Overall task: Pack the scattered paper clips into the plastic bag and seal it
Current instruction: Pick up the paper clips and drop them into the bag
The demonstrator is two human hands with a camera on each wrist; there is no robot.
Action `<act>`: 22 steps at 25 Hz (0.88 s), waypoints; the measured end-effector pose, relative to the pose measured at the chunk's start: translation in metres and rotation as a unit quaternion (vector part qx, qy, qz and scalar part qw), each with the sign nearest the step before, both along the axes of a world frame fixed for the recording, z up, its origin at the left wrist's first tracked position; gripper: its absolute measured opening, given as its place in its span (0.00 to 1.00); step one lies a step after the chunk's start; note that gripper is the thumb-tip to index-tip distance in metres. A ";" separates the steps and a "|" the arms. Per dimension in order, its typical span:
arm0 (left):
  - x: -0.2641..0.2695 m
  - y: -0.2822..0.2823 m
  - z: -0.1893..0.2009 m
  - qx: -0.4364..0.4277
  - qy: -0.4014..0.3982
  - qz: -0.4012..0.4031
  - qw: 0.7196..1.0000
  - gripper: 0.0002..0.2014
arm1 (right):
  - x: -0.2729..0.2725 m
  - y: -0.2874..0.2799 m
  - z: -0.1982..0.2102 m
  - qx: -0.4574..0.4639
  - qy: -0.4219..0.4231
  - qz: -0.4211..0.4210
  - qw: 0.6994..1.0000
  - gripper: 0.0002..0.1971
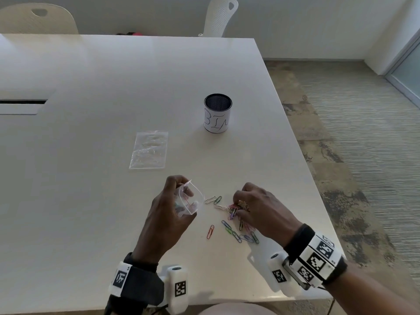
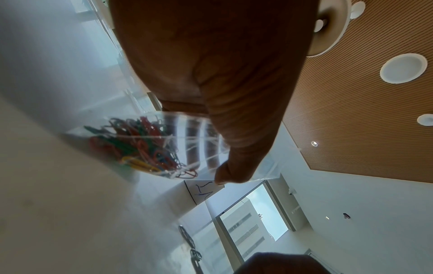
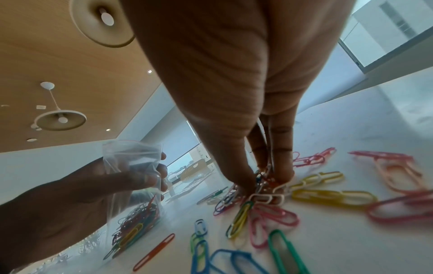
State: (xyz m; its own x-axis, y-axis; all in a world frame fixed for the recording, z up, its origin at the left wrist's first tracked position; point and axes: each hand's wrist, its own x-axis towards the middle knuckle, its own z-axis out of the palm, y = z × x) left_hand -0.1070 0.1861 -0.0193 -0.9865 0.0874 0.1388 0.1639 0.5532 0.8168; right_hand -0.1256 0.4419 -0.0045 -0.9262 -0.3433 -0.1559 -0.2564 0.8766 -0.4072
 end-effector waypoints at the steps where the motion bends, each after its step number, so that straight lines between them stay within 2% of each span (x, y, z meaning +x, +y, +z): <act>1: 0.000 0.000 0.000 0.000 -0.002 -0.003 1.000 0.27 | -0.001 -0.002 -0.002 -0.007 0.008 -0.002 1.000 0.07; 6: -0.003 -0.002 0.003 0.000 -0.002 0.000 1.000 0.27 | -0.016 0.001 -0.009 -0.036 0.002 -0.007 0.999 0.04; 9: -0.006 -0.003 0.004 0.007 -0.001 0.002 1.000 0.26 | -0.027 0.009 -0.003 -0.124 -0.053 -0.061 0.989 0.03; 11: -0.008 -0.005 0.005 0.012 0.003 0.005 1.000 0.25 | -0.030 0.009 0.006 -0.238 -0.108 -0.105 0.960 0.05; 13: -0.009 -0.006 0.005 0.016 0.006 0.010 1.000 0.25 | -0.032 0.002 0.020 -0.345 -0.153 -0.119 0.918 0.05; 15: -0.009 -0.008 0.005 0.021 0.002 0.011 1.000 0.25 | -0.032 -0.012 0.035 -0.432 -0.178 -0.115 0.877 0.06; 17: -0.008 -0.008 0.005 0.021 -0.004 0.007 1.000 0.27 | -0.032 -0.029 0.047 -0.484 -0.179 -0.096 0.851 0.07; 20: -0.008 -0.007 0.006 0.033 -0.014 0.009 0.999 0.28 | -0.031 -0.058 0.053 -0.499 -0.139 -0.034 0.855 0.06; 22: -0.008 -0.005 0.007 0.043 -0.025 0.012 0.999 0.28 | -0.033 -0.072 0.047 -0.455 -0.074 0.004 0.887 0.06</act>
State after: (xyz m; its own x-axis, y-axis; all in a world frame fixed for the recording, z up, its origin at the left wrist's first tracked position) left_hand -0.1153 0.1806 -0.0120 -0.9940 0.0544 0.0946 0.1091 0.4834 0.8686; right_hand -0.1583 0.3695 0.0422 -0.9159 -0.3955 0.0691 -0.1454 0.1661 -0.9753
